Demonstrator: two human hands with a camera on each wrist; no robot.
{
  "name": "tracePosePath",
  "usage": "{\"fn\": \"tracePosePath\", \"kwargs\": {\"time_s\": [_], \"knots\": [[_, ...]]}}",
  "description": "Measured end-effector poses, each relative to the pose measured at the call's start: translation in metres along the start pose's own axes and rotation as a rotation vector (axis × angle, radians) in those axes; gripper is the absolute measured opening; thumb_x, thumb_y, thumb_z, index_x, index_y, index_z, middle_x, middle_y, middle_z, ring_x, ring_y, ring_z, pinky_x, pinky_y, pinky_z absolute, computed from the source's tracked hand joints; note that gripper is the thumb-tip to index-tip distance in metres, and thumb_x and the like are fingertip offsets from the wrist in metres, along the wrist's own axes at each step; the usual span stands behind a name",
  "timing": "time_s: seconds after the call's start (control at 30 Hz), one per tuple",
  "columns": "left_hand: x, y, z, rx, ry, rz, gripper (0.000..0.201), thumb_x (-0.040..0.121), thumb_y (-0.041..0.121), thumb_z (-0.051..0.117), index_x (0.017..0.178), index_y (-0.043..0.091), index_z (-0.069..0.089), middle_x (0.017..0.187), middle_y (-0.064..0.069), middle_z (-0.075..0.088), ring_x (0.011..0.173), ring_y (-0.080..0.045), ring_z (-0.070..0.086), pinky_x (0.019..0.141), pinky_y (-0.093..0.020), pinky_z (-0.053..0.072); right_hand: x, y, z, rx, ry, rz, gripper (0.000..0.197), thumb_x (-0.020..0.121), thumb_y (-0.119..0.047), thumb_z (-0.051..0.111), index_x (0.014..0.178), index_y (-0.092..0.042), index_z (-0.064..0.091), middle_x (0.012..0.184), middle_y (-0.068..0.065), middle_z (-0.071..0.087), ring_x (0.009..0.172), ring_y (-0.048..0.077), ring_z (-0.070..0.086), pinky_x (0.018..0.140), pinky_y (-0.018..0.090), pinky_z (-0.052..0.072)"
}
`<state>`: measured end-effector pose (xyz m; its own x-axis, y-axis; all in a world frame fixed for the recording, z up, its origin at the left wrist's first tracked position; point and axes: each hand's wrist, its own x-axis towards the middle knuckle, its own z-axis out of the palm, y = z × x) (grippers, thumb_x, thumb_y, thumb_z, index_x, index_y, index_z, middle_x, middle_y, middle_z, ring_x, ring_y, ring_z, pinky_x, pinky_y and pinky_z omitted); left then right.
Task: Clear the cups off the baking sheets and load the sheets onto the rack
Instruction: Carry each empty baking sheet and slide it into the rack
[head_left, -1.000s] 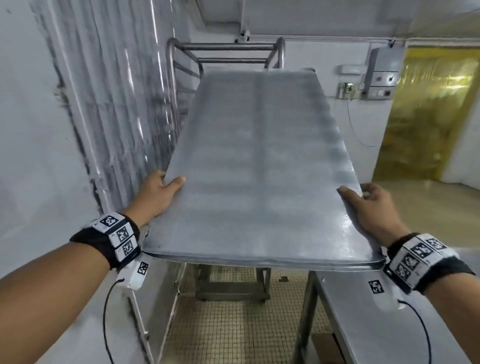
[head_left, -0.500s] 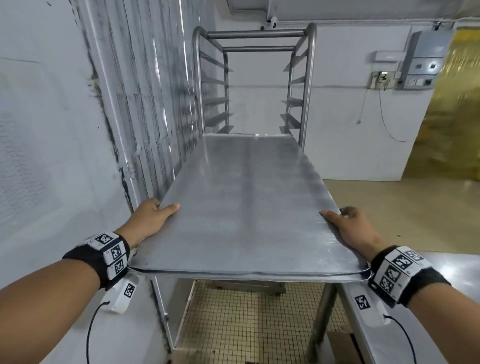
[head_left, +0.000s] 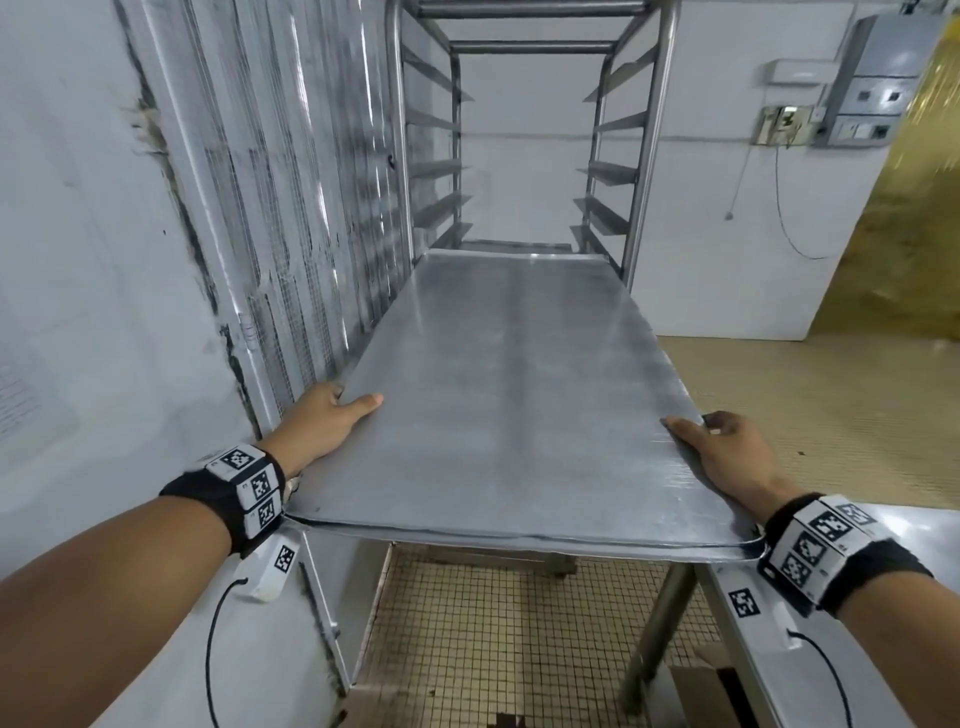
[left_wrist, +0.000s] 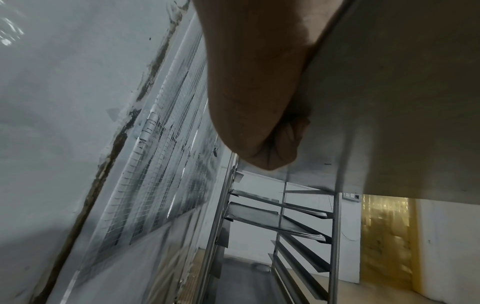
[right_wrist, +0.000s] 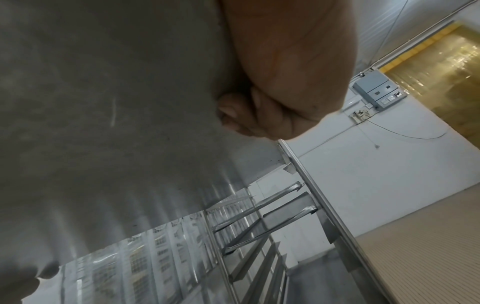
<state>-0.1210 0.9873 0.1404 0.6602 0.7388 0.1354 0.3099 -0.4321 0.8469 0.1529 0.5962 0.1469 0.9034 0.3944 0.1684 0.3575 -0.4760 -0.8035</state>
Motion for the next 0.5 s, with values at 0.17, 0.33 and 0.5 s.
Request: {"fn": "tracePosePath", "kwargs": {"time_s": [0.17, 0.33, 0.5], "knots": [[0.047, -0.004, 0.009, 0.023, -0.03, 0.016, 0.024, 0.092, 0.042, 0.07, 0.094, 0.019, 0.072, 0.081, 0.005, 0.074, 0.067, -0.007, 0.071, 0.056, -0.02, 0.052, 0.035, -0.009, 0.019, -0.056, -0.004, 0.018, 0.043, 0.09, -0.047, 0.069, 0.078, -0.005, 0.069, 0.065, 0.006, 0.07, 0.059, 0.02, 0.063, 0.054, 0.027, 0.045], [0.101, -0.032, 0.019, 0.023, -0.036, -0.019, 0.034, 0.086, 0.053, 0.073, 0.095, 0.021, 0.07, 0.092, 0.001, 0.077, 0.084, -0.022, 0.074, 0.085, -0.043, 0.06, 0.069, -0.006, 0.048, -0.109, 0.004, 0.063, 0.044, 0.091, -0.051, 0.066, 0.094, -0.007, 0.064, 0.079, 0.005, 0.07, 0.073, 0.023, 0.064, 0.068, 0.031, 0.045], [0.142, -0.045, 0.025, 0.02, -0.045, -0.014, 0.055, 0.078, 0.064, 0.073, 0.107, 0.018, 0.072, 0.095, 0.002, 0.077, 0.084, -0.021, 0.074, 0.085, -0.047, 0.06, 0.102, 0.002, 0.076, -0.115, 0.012, 0.126, 0.059, 0.089, -0.058, 0.063, 0.118, -0.007, 0.059, 0.095, 0.01, 0.071, 0.084, 0.026, 0.067, 0.073, 0.033, 0.048]]}}
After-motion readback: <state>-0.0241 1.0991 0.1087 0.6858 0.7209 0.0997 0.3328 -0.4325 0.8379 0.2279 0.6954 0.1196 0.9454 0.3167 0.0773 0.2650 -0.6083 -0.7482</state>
